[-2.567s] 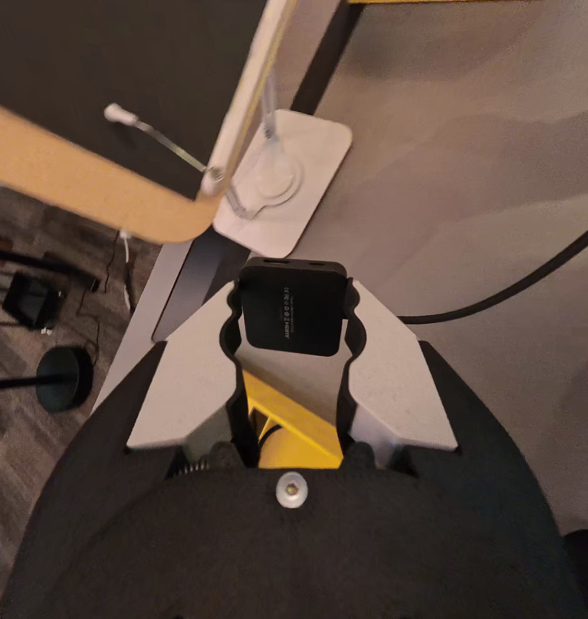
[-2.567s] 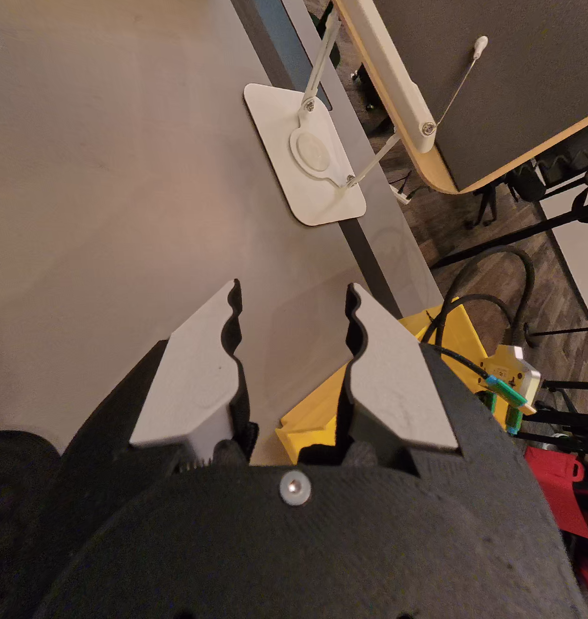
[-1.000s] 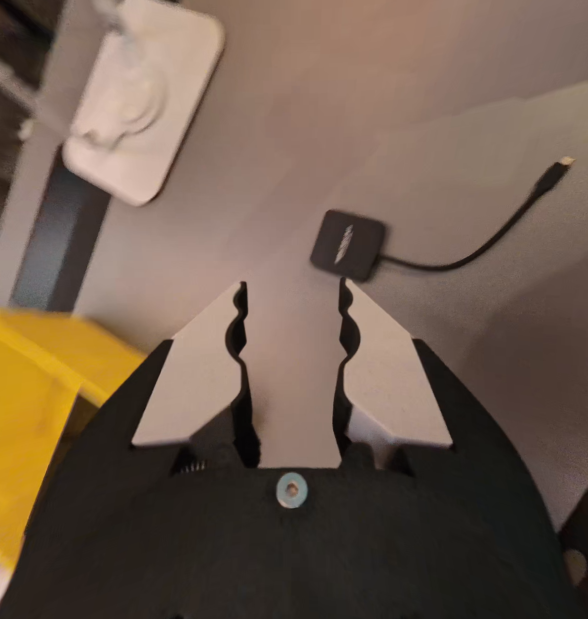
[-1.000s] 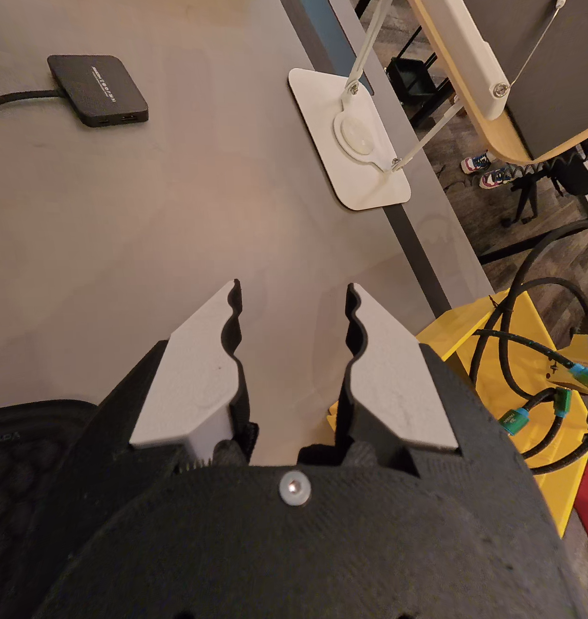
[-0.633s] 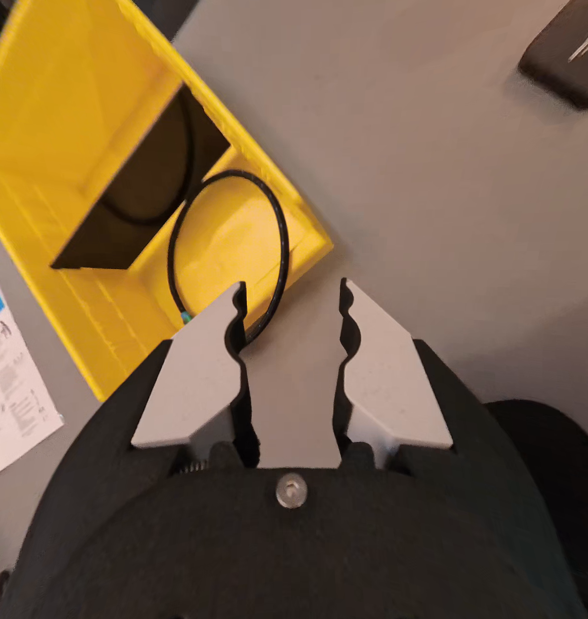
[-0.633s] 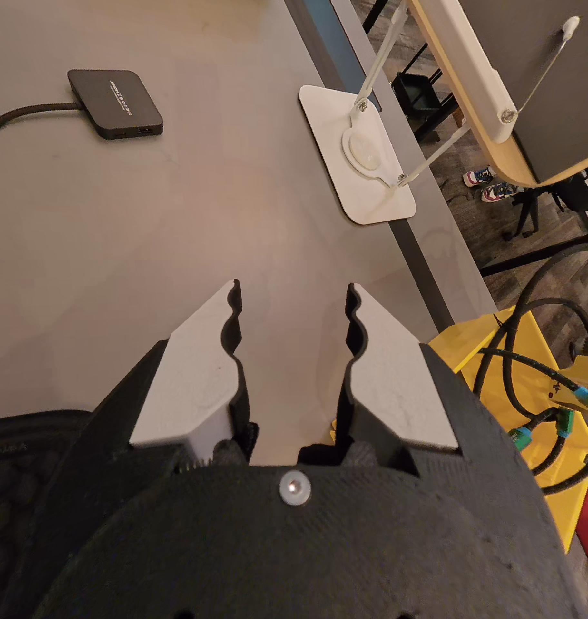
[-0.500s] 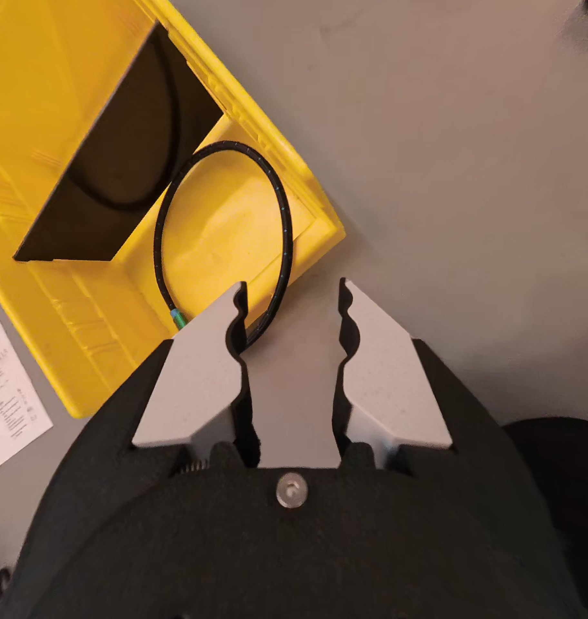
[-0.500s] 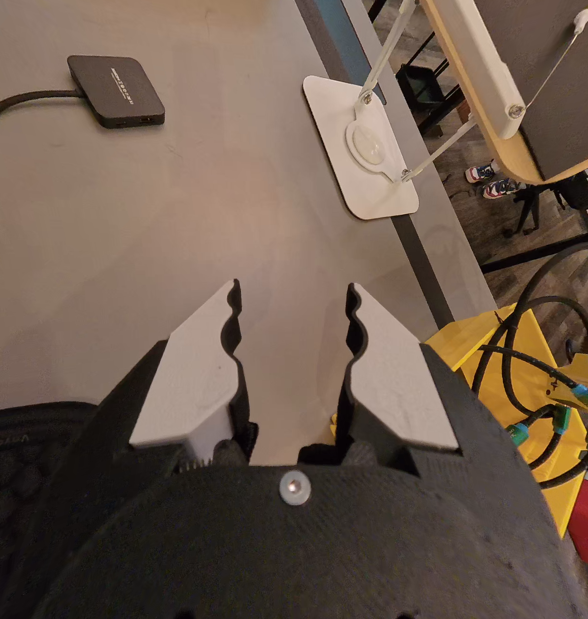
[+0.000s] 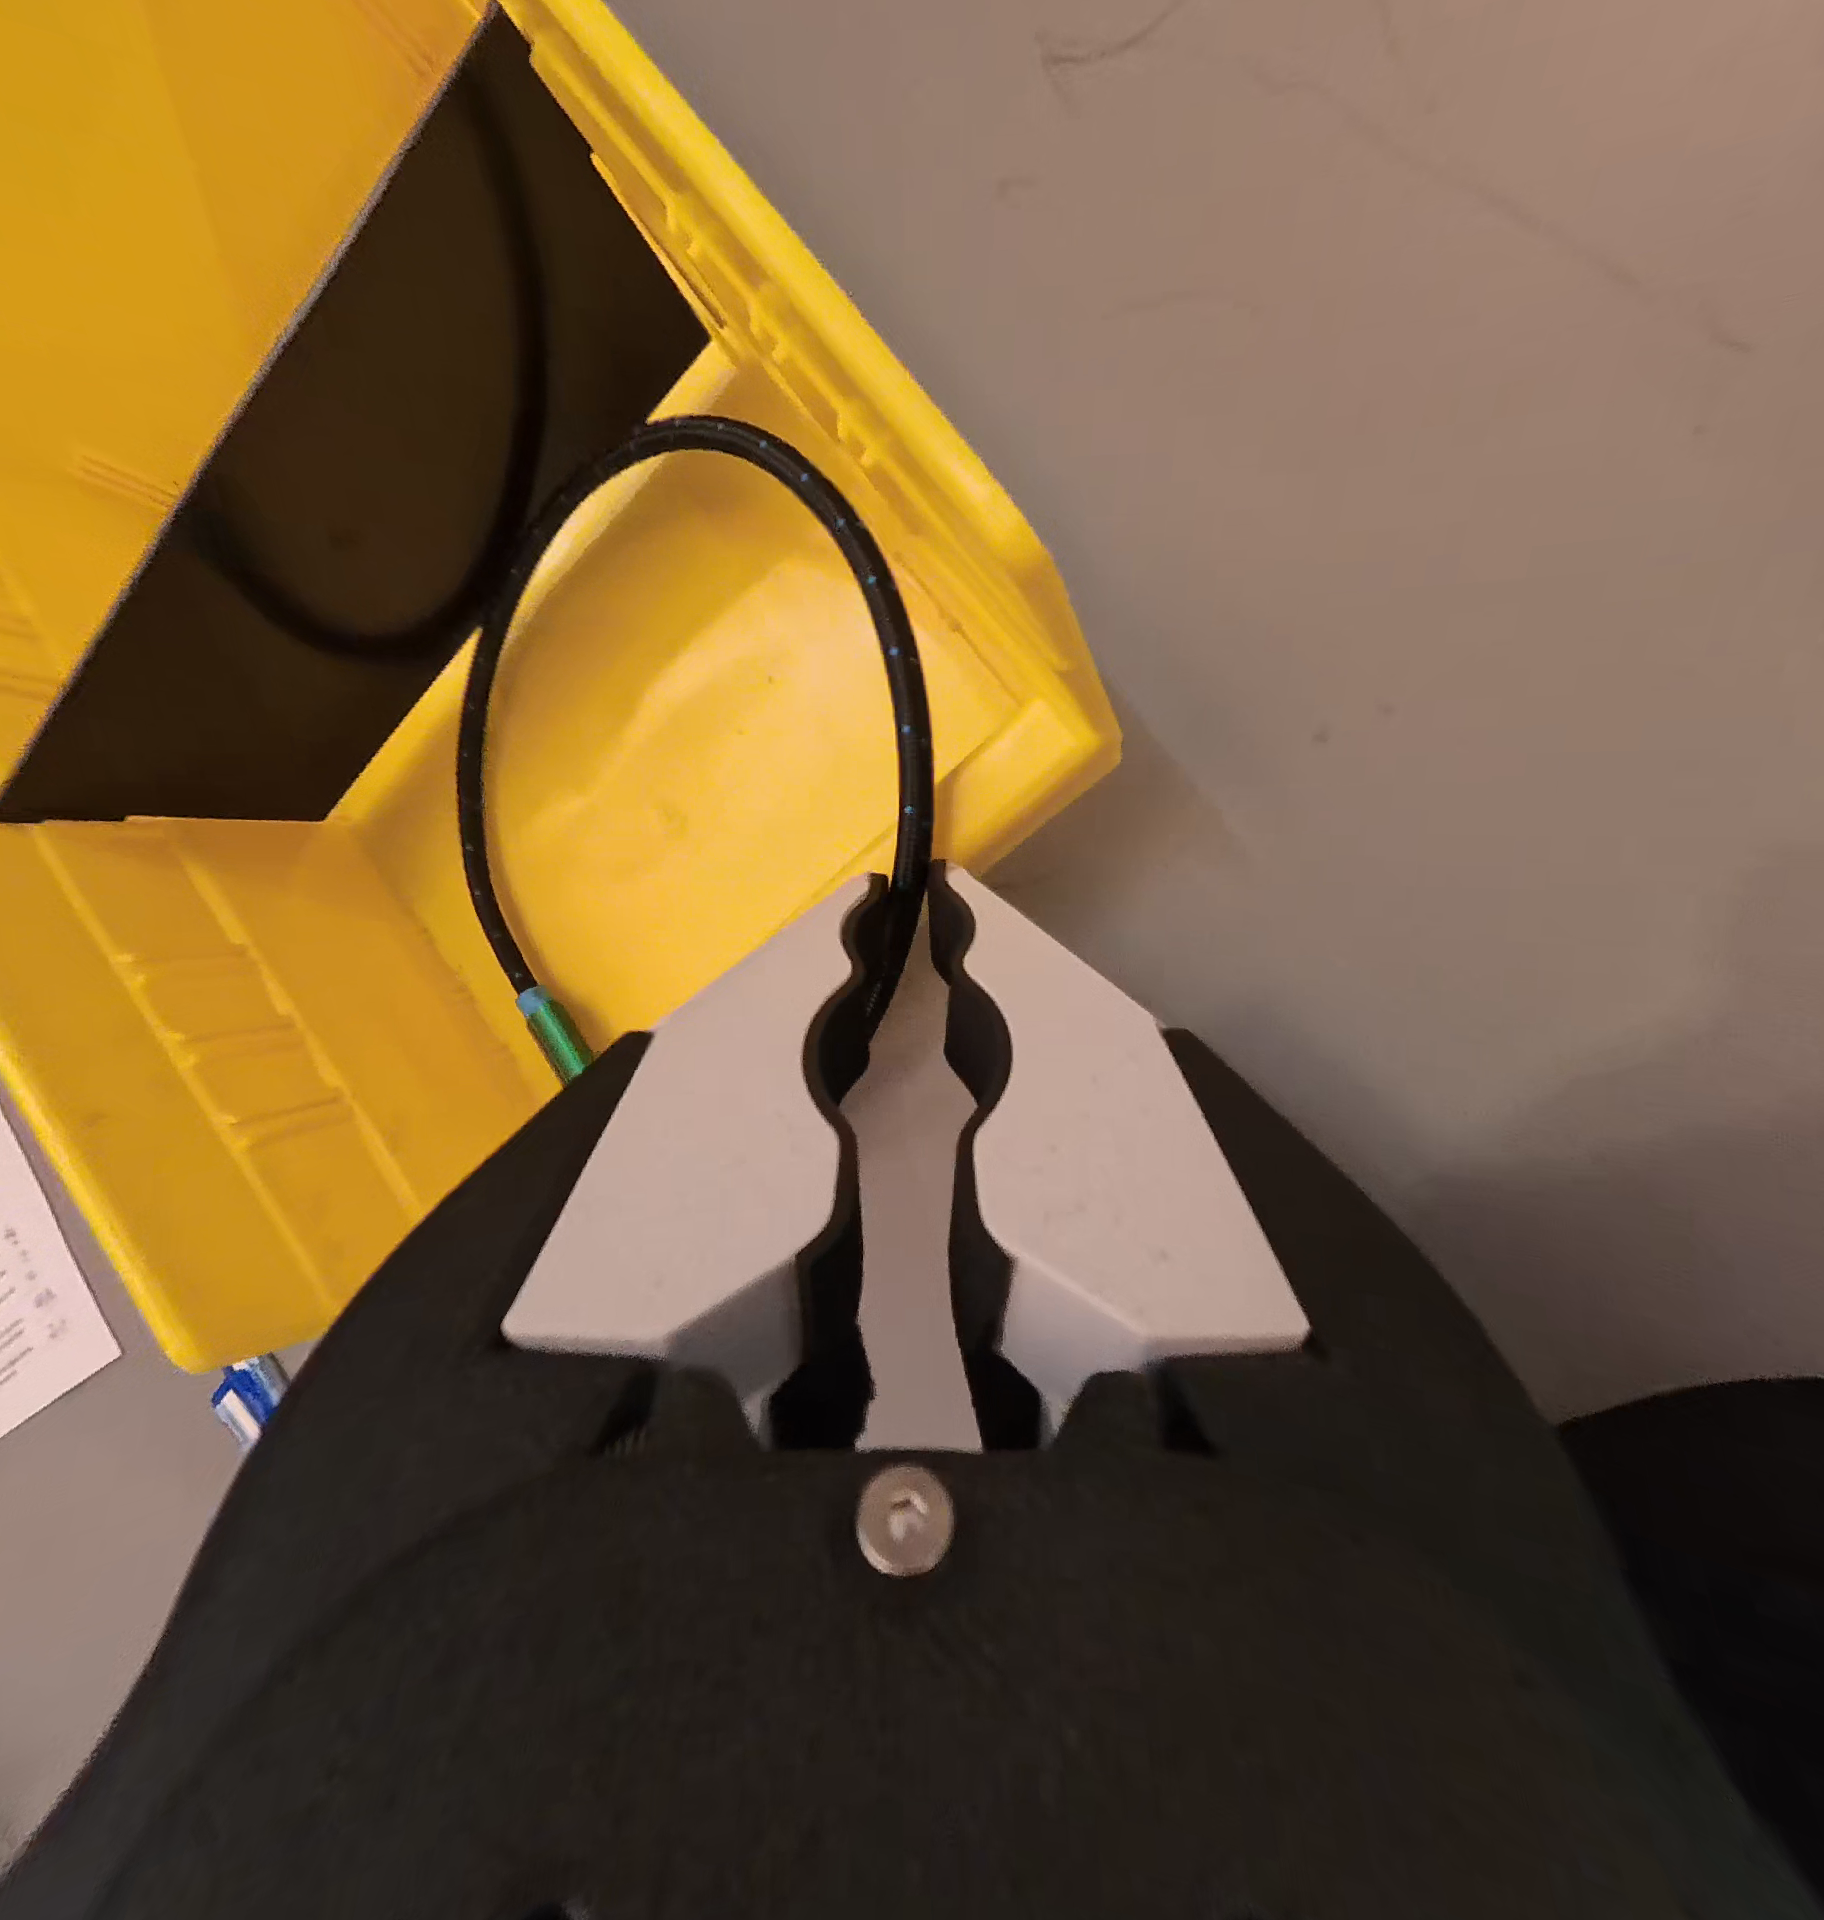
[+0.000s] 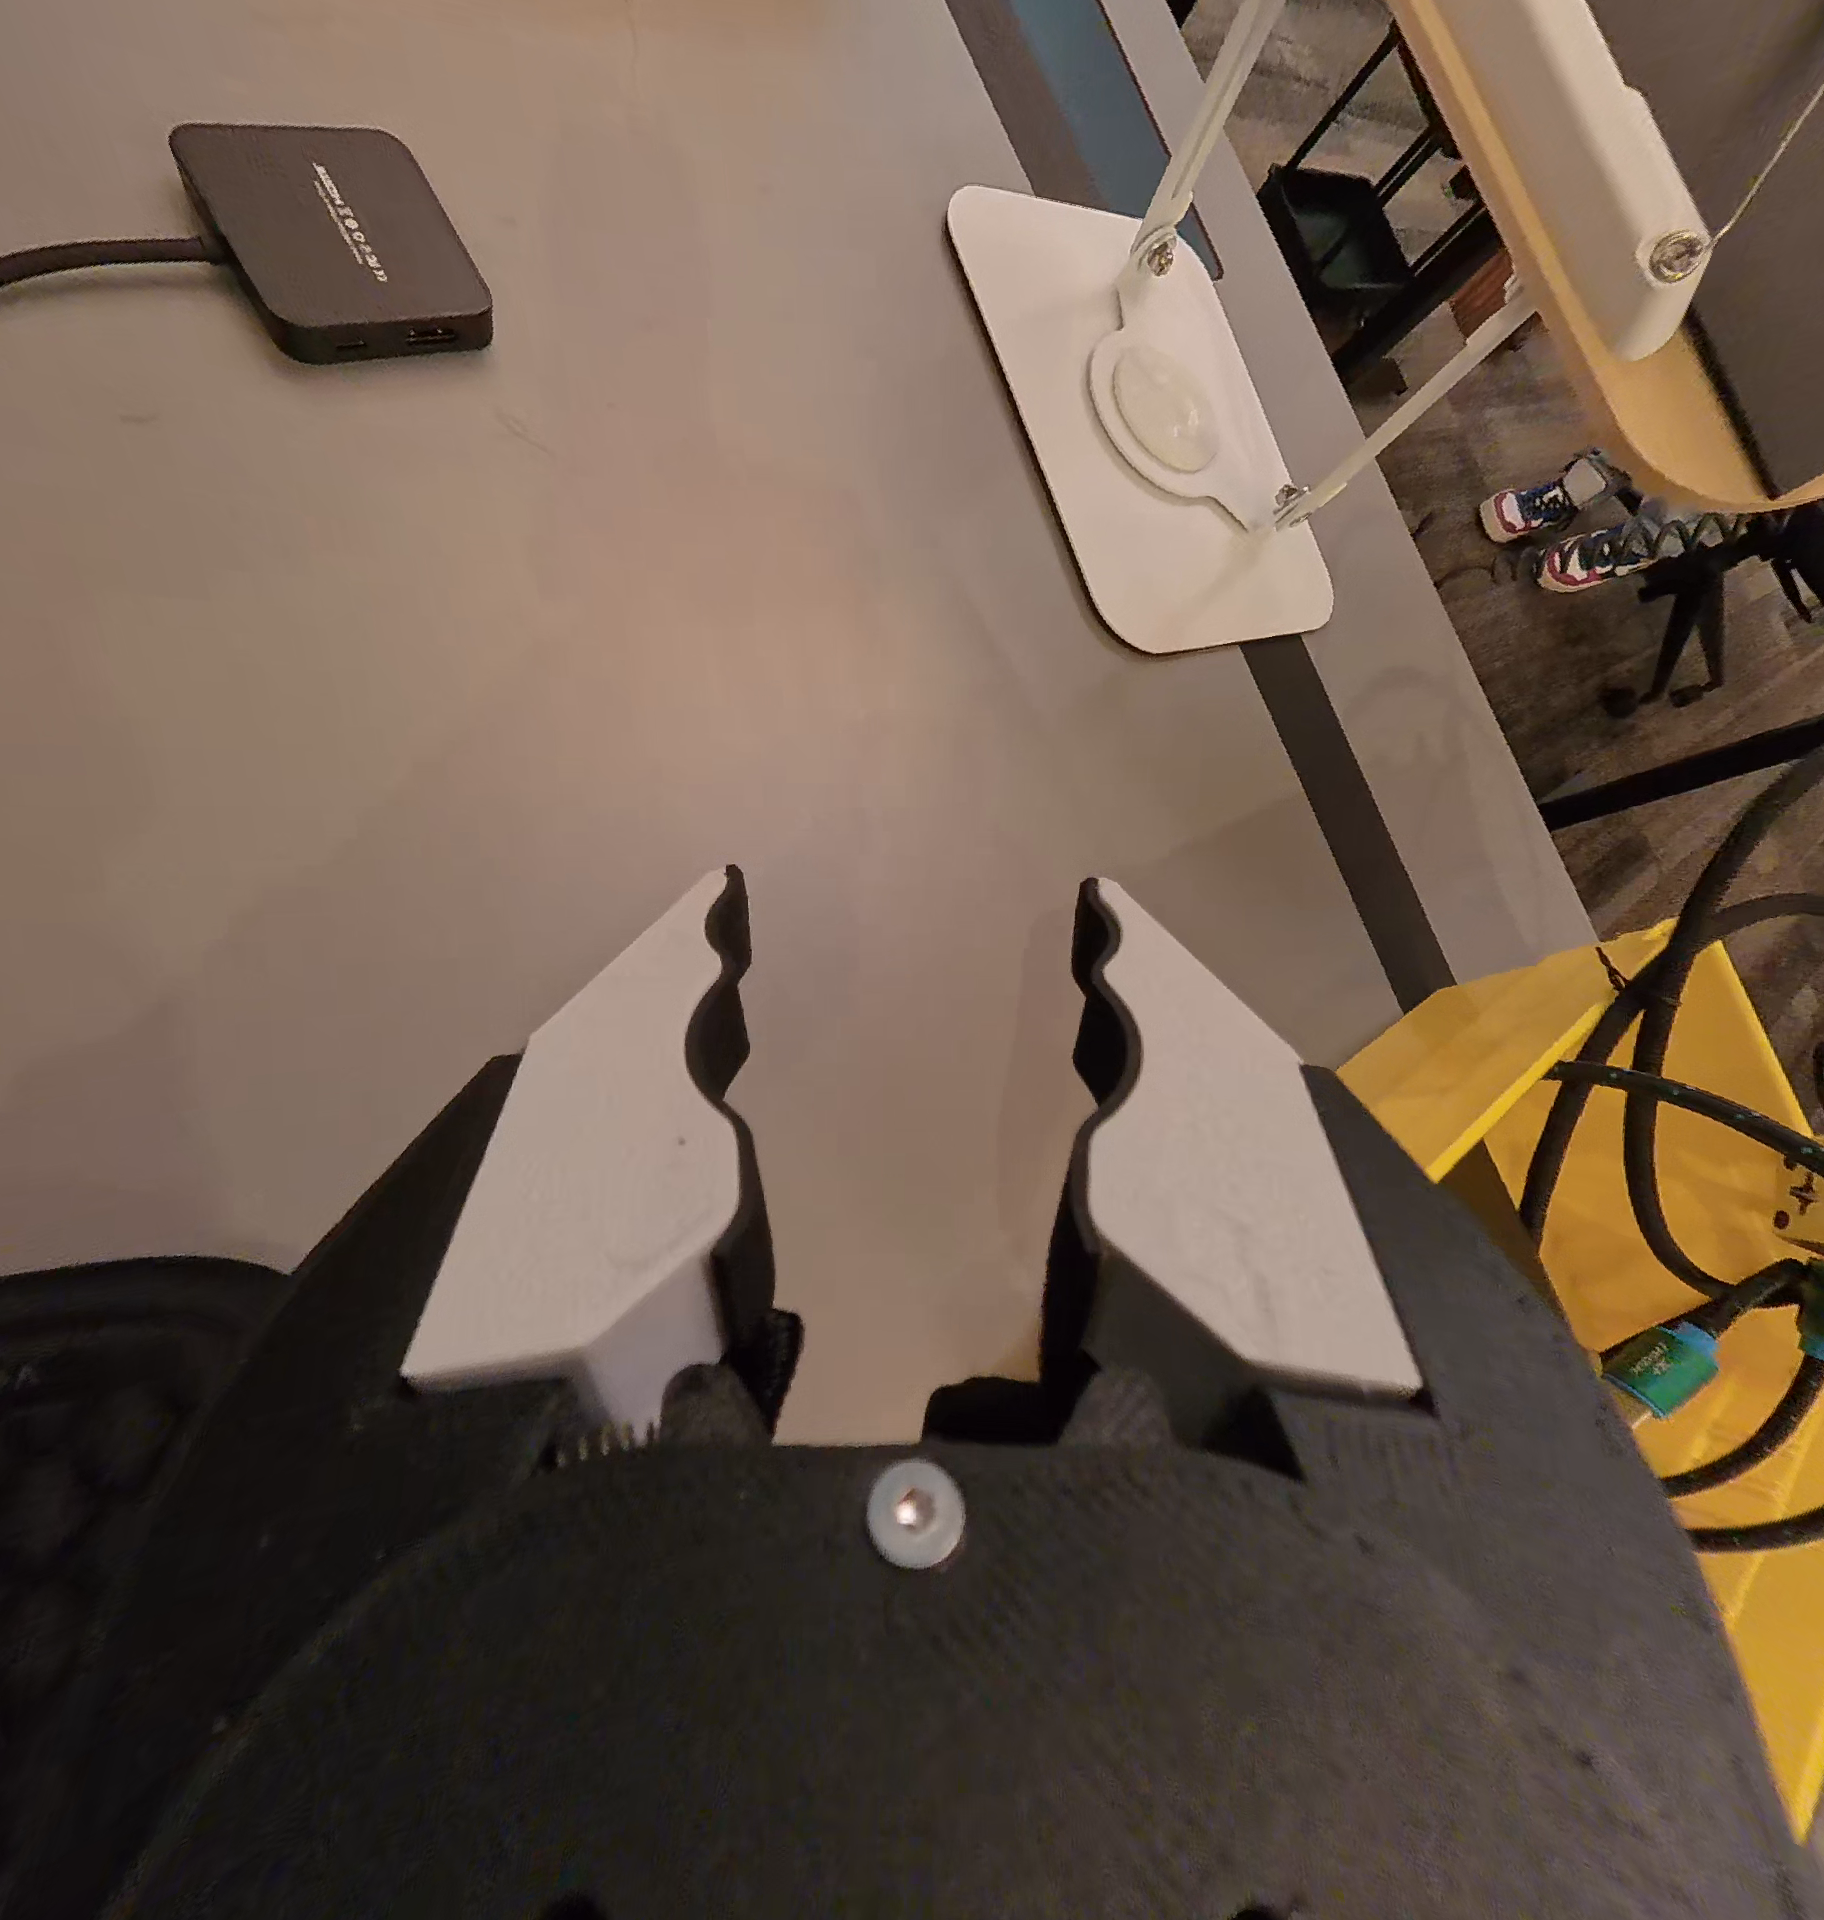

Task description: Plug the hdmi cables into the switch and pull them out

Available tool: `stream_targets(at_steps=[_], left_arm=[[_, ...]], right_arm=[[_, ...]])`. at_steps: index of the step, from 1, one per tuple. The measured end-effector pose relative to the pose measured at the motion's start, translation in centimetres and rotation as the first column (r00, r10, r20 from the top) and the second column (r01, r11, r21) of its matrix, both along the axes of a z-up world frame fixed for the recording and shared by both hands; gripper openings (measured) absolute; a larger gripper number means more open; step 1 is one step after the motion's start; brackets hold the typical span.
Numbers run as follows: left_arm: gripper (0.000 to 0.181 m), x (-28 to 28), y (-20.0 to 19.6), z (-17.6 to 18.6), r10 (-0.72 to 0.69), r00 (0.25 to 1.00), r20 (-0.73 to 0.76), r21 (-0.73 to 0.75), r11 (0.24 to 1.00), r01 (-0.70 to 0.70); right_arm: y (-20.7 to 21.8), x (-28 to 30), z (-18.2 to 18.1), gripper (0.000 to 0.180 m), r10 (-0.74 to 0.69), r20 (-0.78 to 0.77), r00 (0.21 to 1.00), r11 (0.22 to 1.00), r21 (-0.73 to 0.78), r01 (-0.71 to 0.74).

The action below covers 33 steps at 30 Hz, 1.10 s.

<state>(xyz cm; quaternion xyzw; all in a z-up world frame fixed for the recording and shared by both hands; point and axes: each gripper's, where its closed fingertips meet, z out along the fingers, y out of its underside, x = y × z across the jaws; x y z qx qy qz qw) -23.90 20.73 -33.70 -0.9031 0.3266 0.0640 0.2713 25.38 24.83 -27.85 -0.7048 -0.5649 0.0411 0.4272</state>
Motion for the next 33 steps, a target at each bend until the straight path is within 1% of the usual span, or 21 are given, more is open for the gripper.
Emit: stream_targets(at_steps=[5,12,16,19,22,29,33], left_arm=[[0.004,0.2,0.5,1.4,0.016,0.998,0.058,0.047,0.999,-0.019],[0.004,-0.7,1.3,5.2,0.058,0.980,0.191,0.155,0.984,-0.089],[0.004,-1.6,1.8,7.6,0.077,0.950,0.302,0.205,0.968,-0.143],[0.004,-2.2,2.3,9.5,0.080,0.912,0.402,0.239,0.953,-0.188],[0.004,-2.9,2.7,11.3,0.077,0.884,0.461,0.266,0.939,-0.220],[0.004,-3.8,3.7,15.5,0.050,0.843,0.536,0.326,0.908,-0.261],[0.004,-3.4,4.1,18.1,0.013,0.831,0.556,0.370,0.892,-0.261]], right_arm=[[-0.1,0.1,-0.1,0.062,-0.002,-0.001,1.000,1.000,-0.003,0.002],[-0.1,0.2,0.2,0.062,-0.003,-0.001,1.000,1.000,0.001,0.003],[-0.2,-0.1,0.2,0.061,0.002,-0.002,1.000,1.000,0.002,-0.002],[-0.4,-0.1,0.2,0.062,0.003,-0.002,1.000,1.000,0.002,-0.003],[-0.4,0.0,0.2,0.062,0.002,0.000,1.000,1.000,0.001,-0.002],[-0.4,-0.2,0.3,0.061,0.008,-0.008,1.000,1.000,0.000,-0.008],[-0.5,-0.7,0.2,0.061,0.020,-0.004,1.000,1.000,0.000,-0.020]])
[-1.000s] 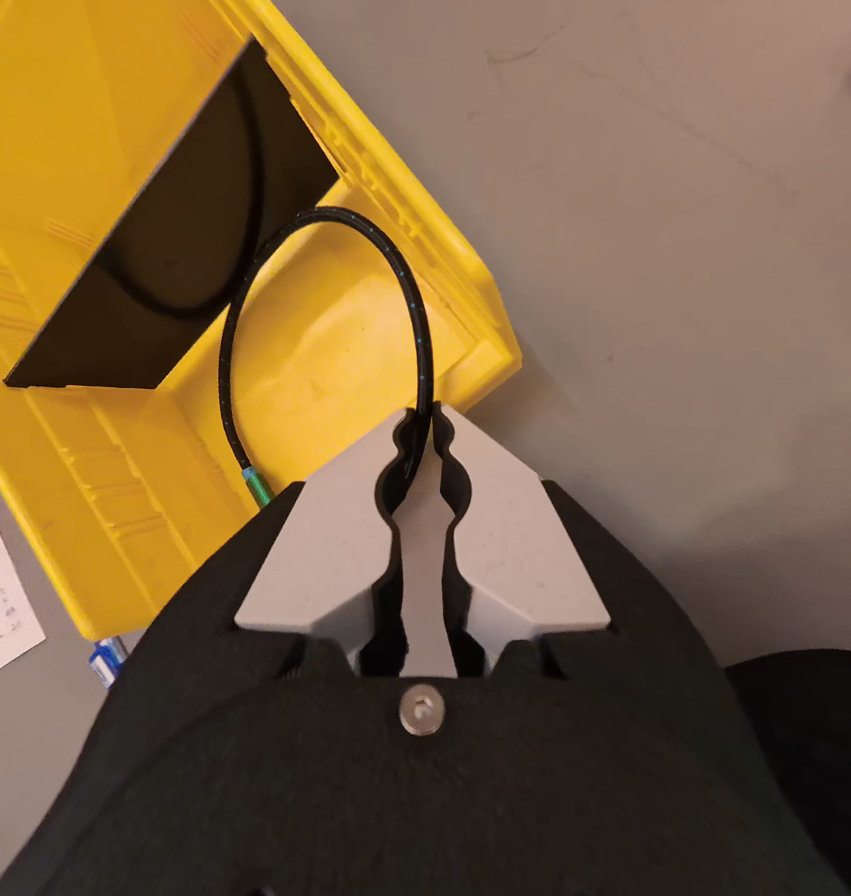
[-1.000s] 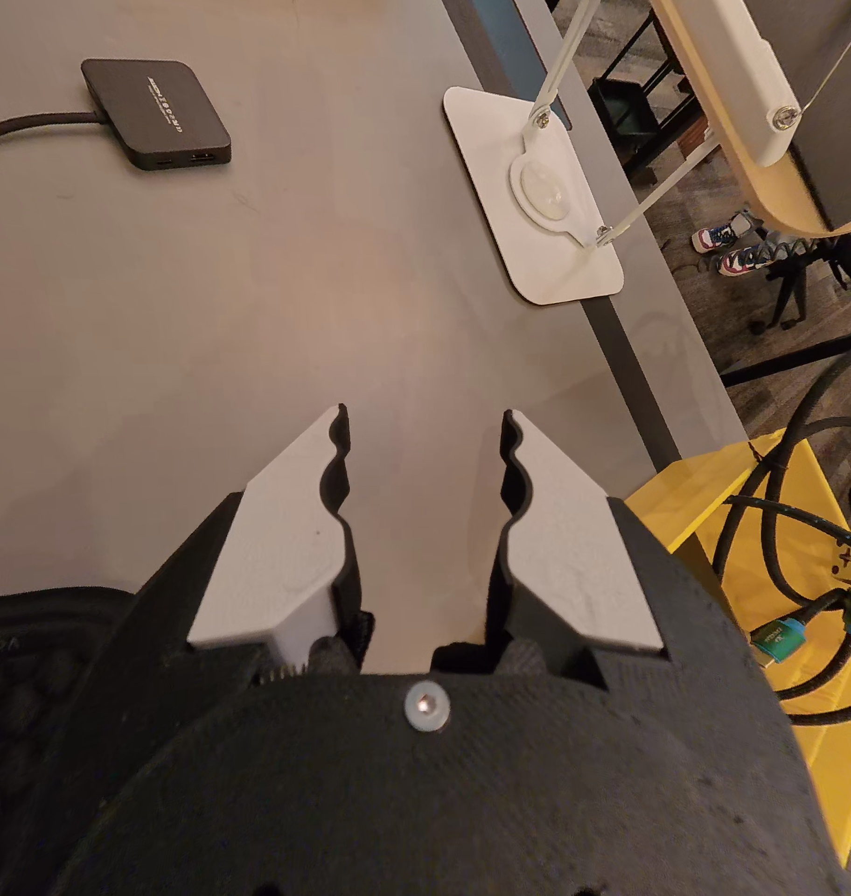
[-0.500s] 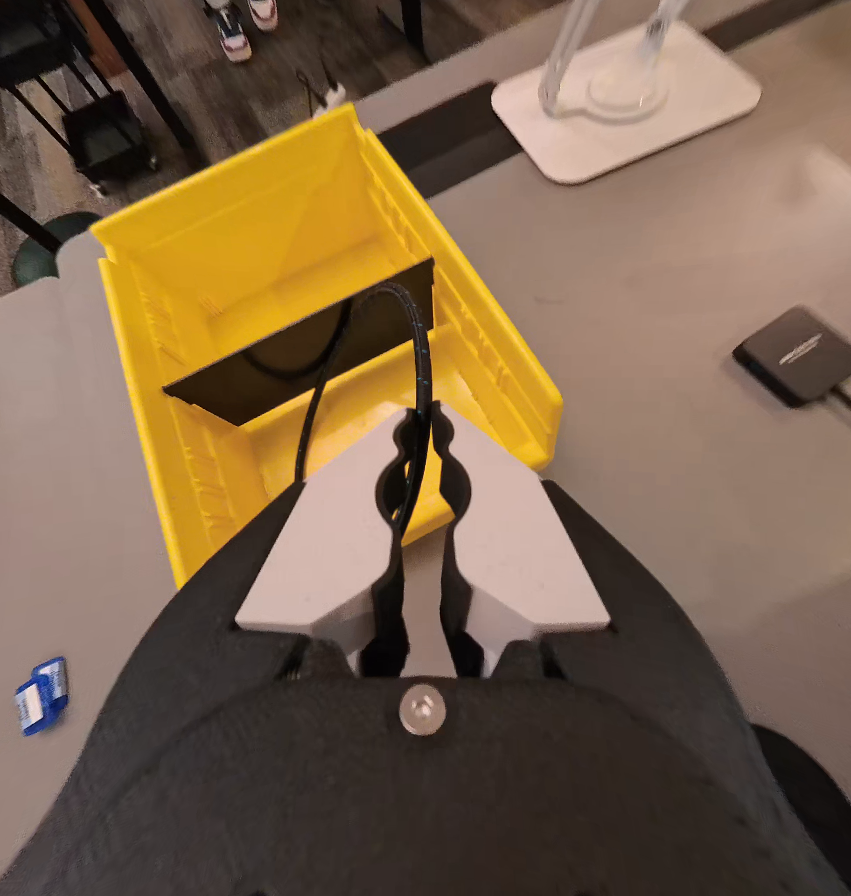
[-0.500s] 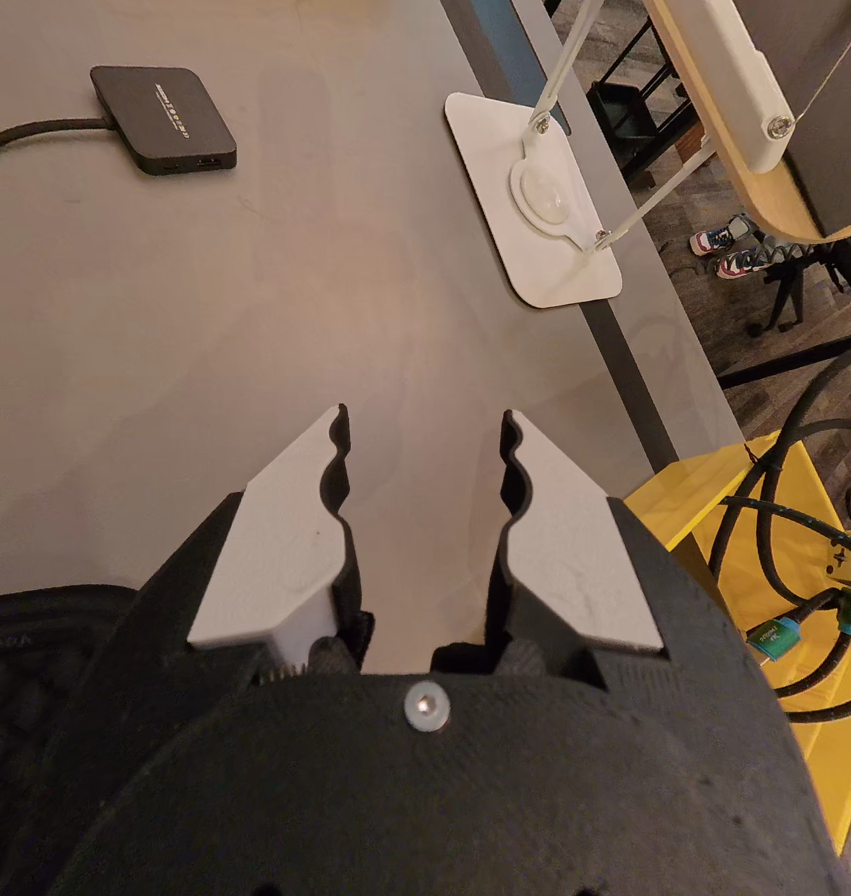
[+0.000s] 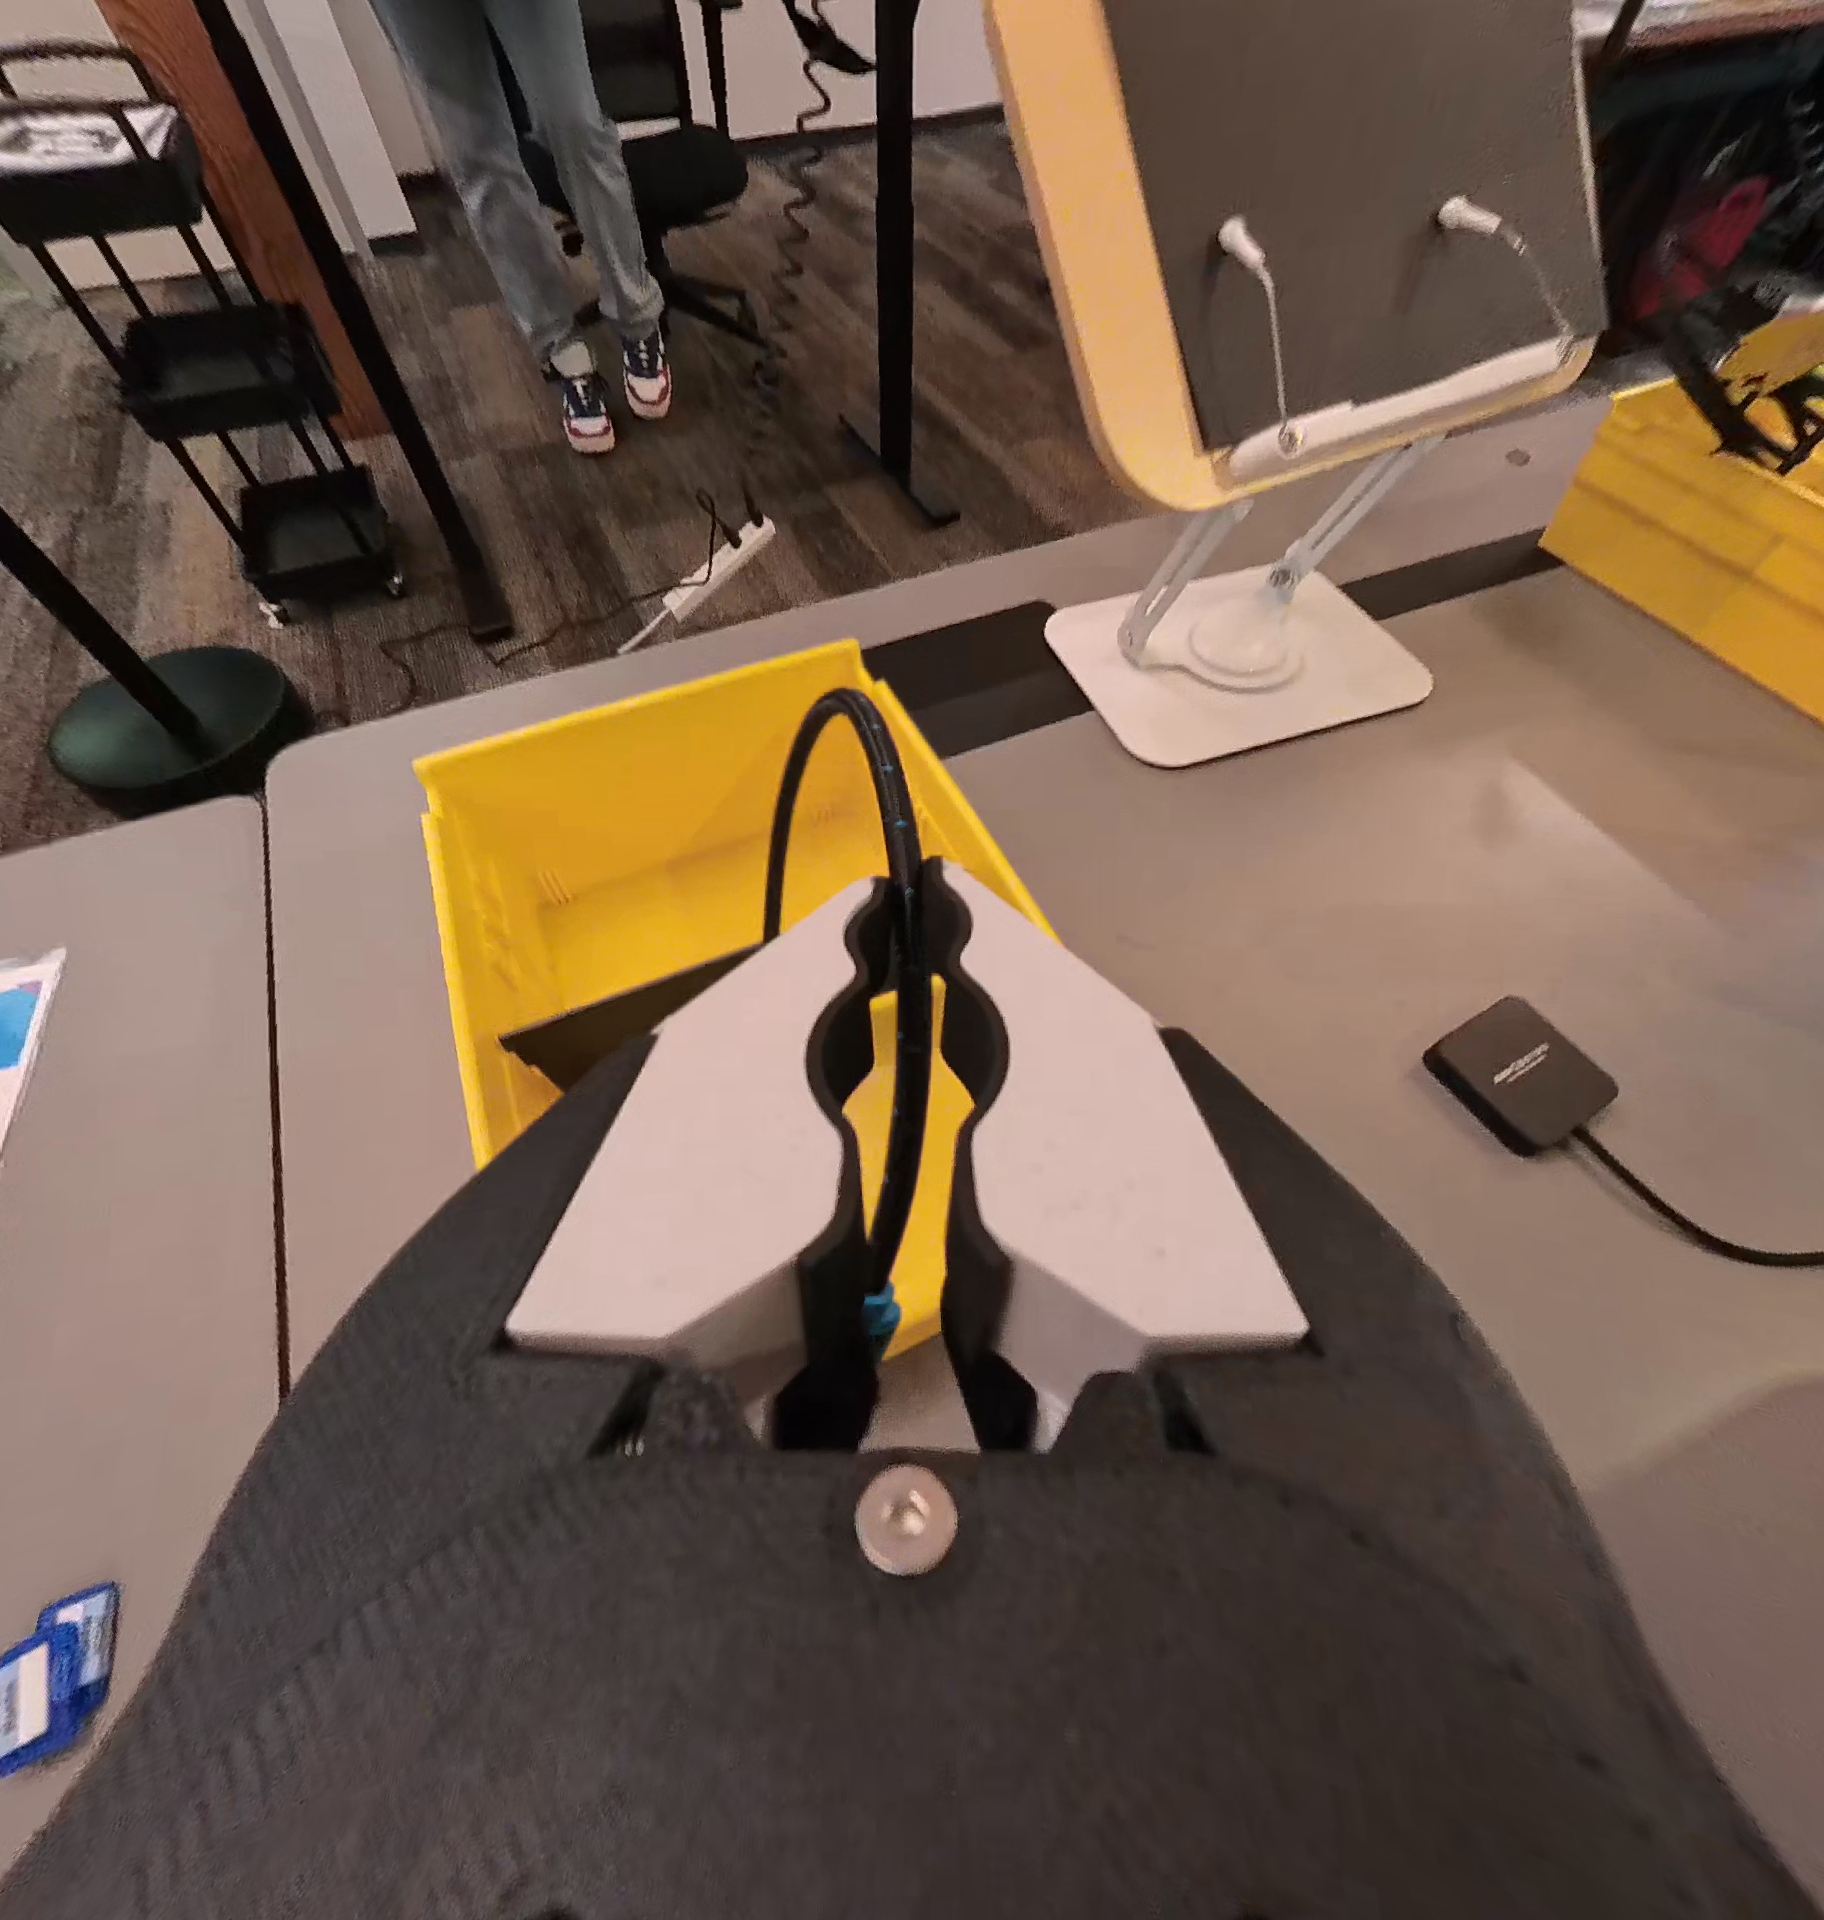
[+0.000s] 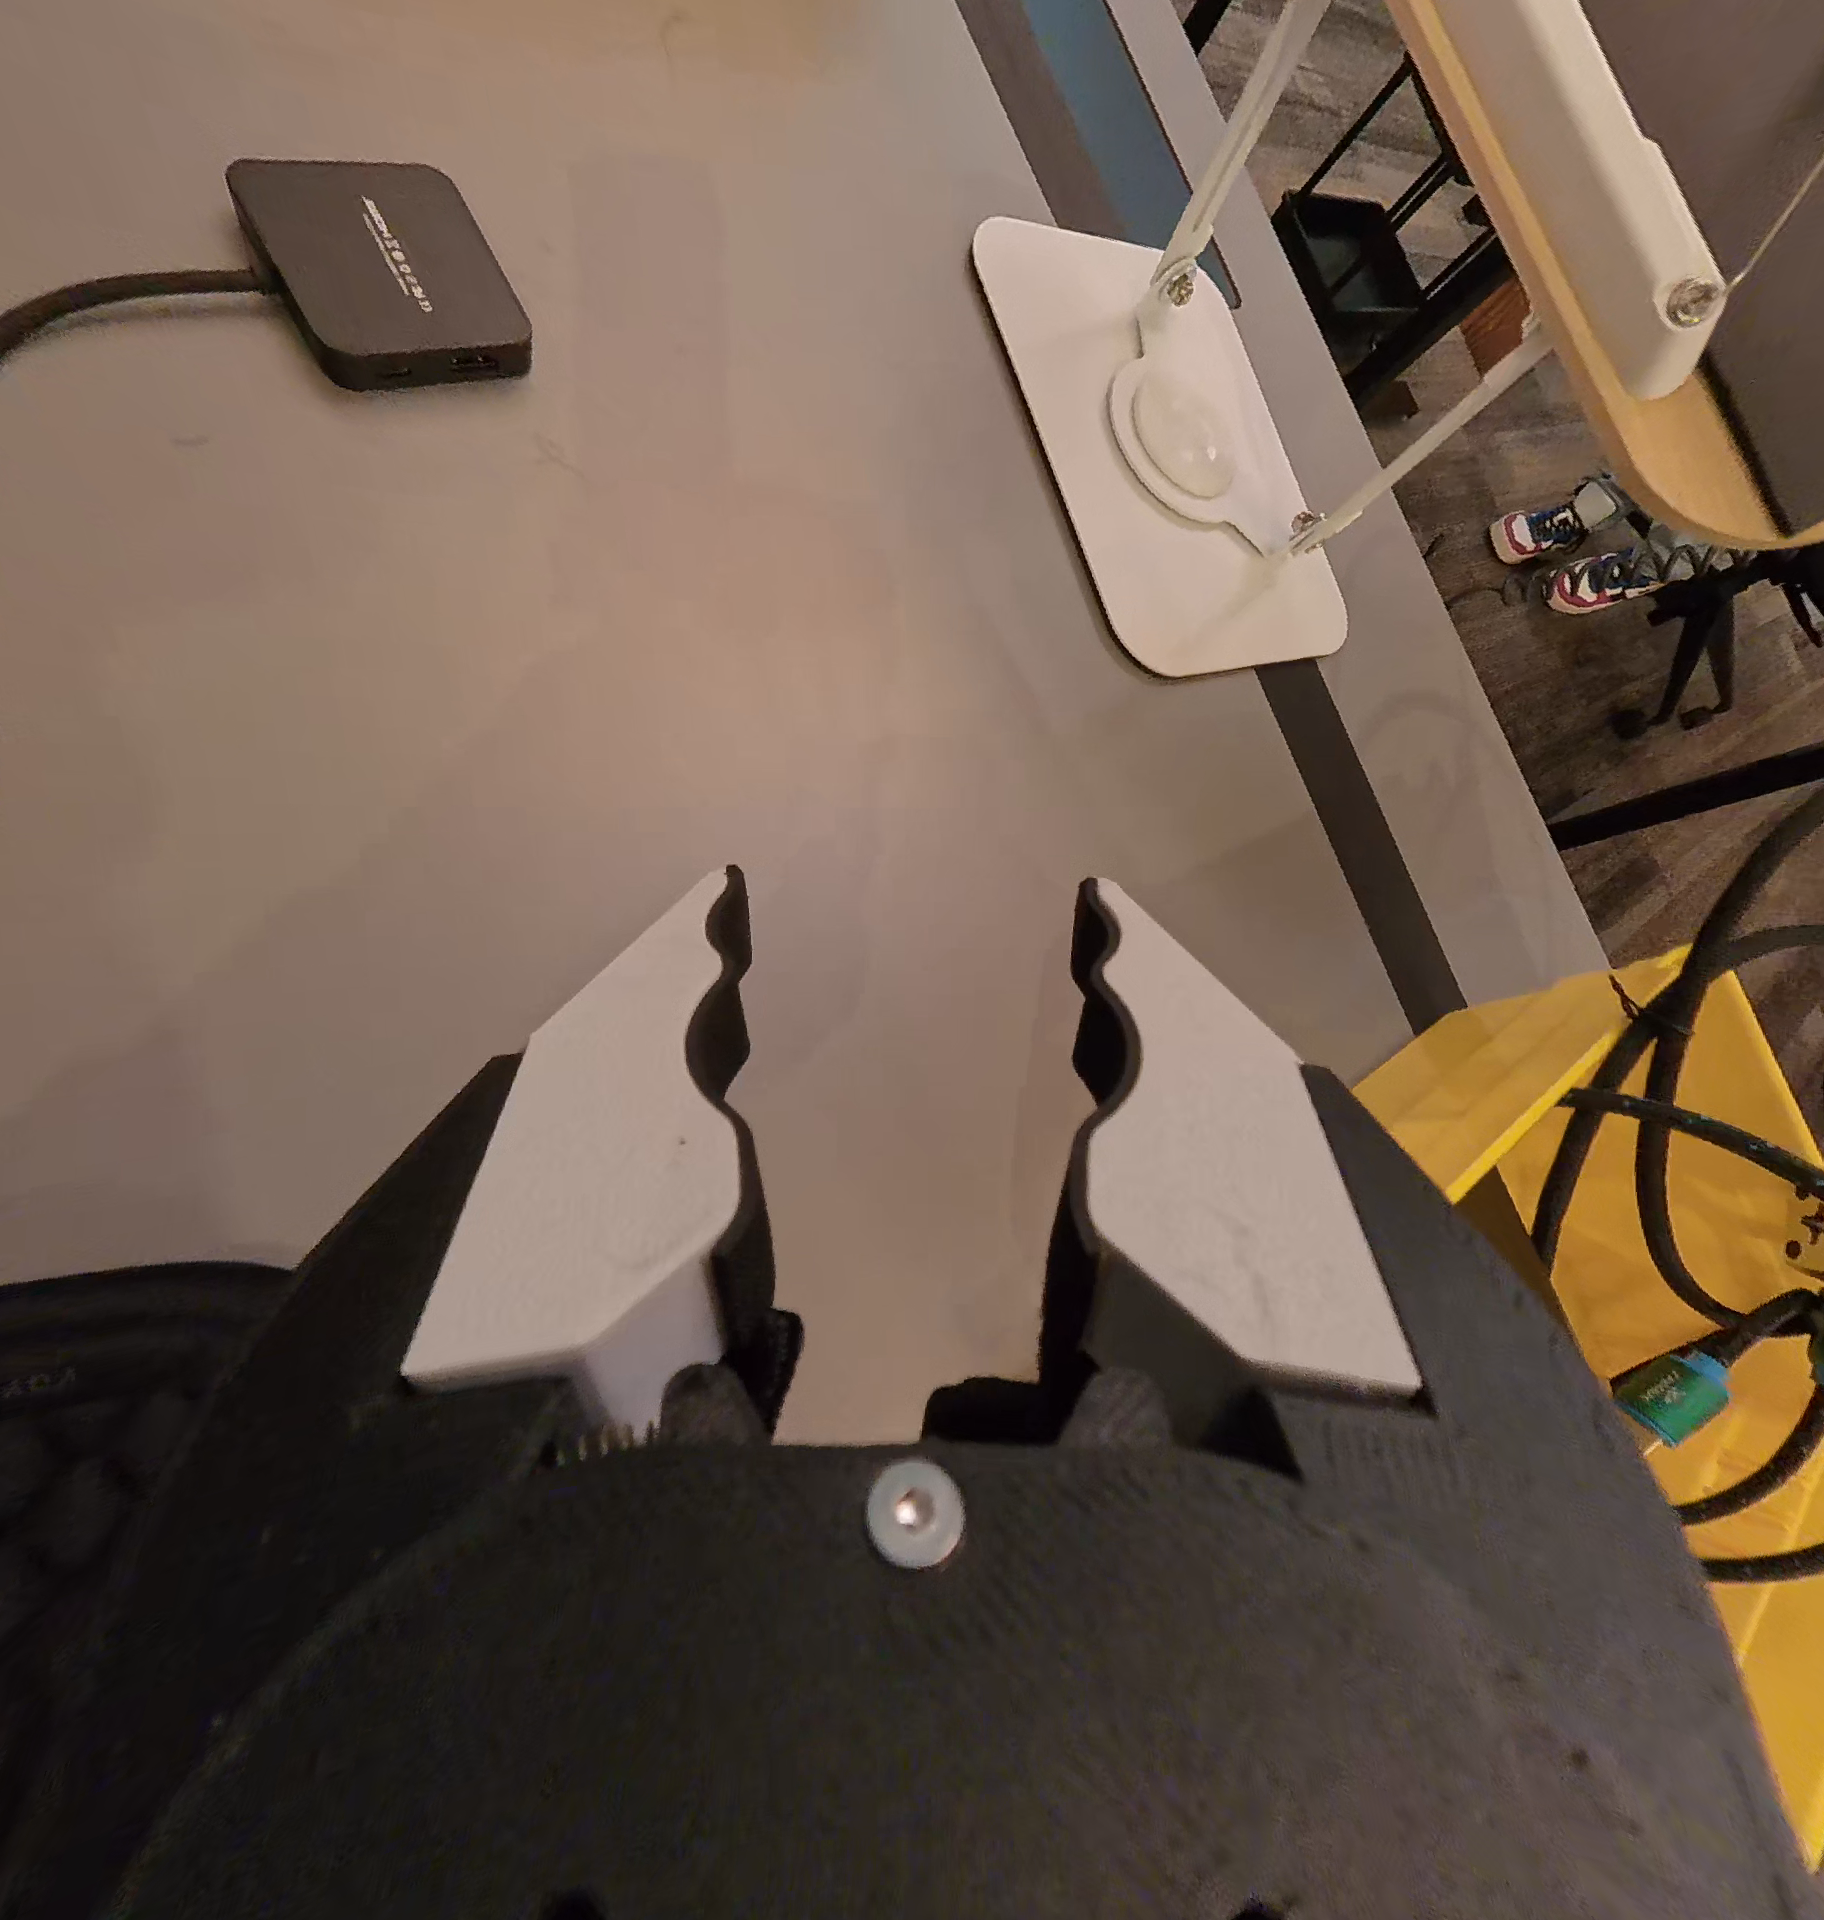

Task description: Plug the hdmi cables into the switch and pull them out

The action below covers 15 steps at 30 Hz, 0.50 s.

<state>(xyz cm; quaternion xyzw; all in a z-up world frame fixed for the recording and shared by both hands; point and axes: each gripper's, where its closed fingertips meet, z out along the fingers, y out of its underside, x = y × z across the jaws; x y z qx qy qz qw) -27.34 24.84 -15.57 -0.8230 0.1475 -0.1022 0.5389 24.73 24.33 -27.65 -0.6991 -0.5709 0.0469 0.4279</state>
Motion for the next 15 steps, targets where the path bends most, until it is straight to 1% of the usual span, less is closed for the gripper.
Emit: stream_targets(at_steps=[9,15], left_arm=[[0.003,2.0,-0.6,3.9,-0.040,0.999,0.005,0.070,0.997,0.040],[0.003,4.2,-1.7,5.6,-0.084,0.996,-0.034,0.090,0.992,0.087]], right_arm=[[-0.2,-0.1,0.1,0.061,0.005,-0.006,1.000,1.000,0.001,-0.005],[-0.4,-0.1,0.0,0.061,0.007,-0.011,1.000,1.000,0.000,-0.007]])
